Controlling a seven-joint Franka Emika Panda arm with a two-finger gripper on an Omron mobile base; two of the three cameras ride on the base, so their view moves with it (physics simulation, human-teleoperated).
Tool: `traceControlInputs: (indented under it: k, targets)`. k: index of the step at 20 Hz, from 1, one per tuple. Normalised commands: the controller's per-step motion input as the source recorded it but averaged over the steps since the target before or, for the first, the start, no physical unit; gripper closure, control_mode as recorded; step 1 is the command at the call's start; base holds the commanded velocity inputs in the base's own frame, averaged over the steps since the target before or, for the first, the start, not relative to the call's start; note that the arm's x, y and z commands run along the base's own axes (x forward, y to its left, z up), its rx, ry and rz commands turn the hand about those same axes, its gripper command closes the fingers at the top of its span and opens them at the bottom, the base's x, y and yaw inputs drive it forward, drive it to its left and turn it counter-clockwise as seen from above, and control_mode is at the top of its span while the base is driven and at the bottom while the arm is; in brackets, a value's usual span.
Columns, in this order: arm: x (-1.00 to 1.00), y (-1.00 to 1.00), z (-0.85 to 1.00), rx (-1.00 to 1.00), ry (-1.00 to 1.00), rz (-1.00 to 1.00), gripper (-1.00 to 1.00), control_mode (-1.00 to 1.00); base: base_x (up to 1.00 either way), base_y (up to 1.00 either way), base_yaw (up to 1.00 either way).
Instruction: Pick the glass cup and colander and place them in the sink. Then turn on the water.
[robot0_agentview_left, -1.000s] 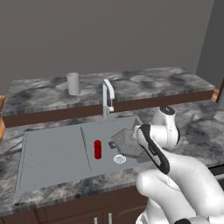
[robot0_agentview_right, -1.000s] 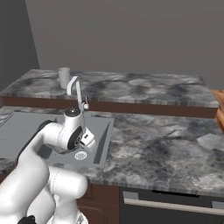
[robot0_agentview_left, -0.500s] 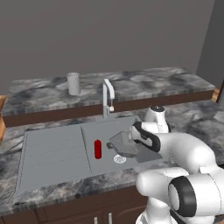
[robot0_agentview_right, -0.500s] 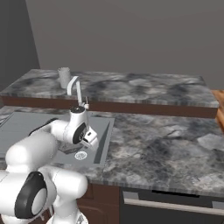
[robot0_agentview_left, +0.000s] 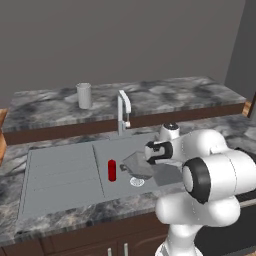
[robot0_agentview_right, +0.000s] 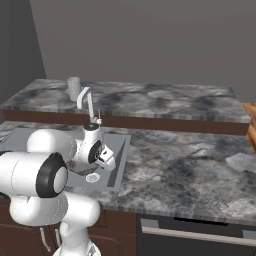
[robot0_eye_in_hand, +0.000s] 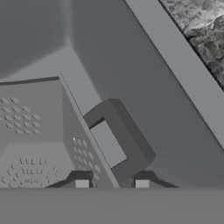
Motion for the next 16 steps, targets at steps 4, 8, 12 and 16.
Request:
traceControlInputs:
  k: [4, 8, 12, 16]
  targets:
    - [0.28, 0.00, -0.33, -0.01, 0.00, 0.00, 1.00, -1.00, 0.00, 0.00, 0.00]
    - [0.29, 0.00, -0.33, 0.00, 0.01, 0.00, 1.00, -1.00, 0.00, 0.00, 0.00]
    - [0.39, 0.08, -0.36, 0.00, 0.08, 0.00, 1.00, -1.00, 0.00, 0.00, 0.00]
    - [0.32, 0.00, -0.20, 0.00, 0.17, 0.00, 1.00, -1.00, 0.00, 0.00, 0.00]
